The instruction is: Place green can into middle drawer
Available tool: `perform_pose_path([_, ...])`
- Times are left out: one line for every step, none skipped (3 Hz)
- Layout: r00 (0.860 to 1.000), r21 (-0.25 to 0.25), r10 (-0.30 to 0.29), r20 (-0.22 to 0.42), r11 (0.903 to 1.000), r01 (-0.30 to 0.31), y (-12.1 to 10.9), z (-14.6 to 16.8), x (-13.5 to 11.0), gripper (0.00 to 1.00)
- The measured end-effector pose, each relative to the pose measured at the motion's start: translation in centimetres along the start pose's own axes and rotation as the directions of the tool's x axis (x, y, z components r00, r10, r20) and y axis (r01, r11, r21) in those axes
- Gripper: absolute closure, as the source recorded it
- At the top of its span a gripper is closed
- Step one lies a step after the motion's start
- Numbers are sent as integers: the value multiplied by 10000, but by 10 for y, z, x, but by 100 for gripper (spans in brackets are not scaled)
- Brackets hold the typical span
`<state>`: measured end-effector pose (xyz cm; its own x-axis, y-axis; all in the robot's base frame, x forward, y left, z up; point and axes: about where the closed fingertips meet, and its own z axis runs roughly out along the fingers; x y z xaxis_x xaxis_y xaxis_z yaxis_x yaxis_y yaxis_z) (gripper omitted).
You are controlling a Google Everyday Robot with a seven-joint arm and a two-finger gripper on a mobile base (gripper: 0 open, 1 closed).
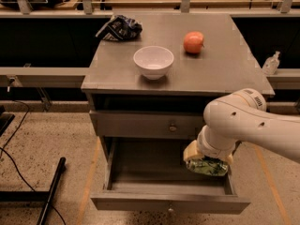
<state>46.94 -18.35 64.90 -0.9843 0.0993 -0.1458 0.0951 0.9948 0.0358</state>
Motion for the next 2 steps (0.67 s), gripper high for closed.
perform_pose_path([9998, -244, 11, 174, 9997, -7, 5, 22, 0, 100])
perform_pose_path([9970, -798, 316, 706, 9965, -260, 4, 51, 1, 100])
